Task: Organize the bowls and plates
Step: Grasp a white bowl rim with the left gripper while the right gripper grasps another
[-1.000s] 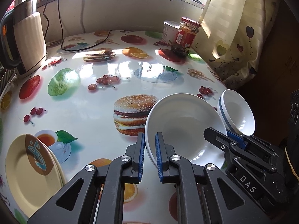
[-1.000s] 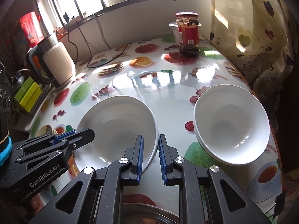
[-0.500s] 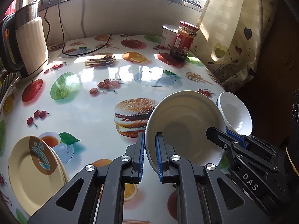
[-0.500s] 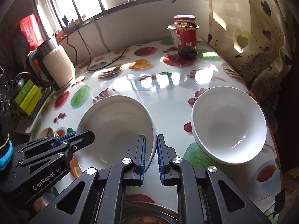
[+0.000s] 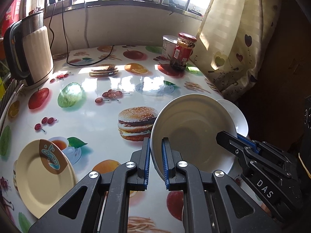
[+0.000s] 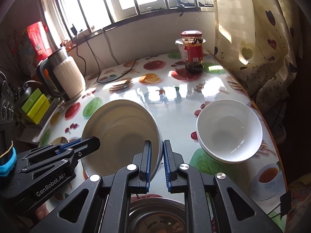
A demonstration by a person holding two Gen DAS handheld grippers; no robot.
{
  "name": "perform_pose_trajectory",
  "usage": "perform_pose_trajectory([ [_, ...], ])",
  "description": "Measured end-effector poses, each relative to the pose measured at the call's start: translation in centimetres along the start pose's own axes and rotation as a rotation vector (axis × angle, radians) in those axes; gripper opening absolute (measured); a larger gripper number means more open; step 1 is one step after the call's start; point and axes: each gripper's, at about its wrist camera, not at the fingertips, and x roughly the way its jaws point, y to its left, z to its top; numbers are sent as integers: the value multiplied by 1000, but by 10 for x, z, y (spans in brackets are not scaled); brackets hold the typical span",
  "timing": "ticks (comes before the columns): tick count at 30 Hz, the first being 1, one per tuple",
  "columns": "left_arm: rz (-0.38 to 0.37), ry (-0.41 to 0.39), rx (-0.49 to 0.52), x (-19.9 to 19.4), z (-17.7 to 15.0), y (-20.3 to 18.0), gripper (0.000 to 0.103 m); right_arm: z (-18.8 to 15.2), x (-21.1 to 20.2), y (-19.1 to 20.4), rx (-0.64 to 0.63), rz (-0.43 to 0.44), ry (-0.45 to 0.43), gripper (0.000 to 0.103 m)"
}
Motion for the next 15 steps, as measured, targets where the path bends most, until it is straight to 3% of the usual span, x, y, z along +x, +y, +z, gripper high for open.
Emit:
perform_pose_trajectory([
  [15,-78,-1,43,-28,-28,-24,12,-34,-55,-2,34,-41,-42,13],
])
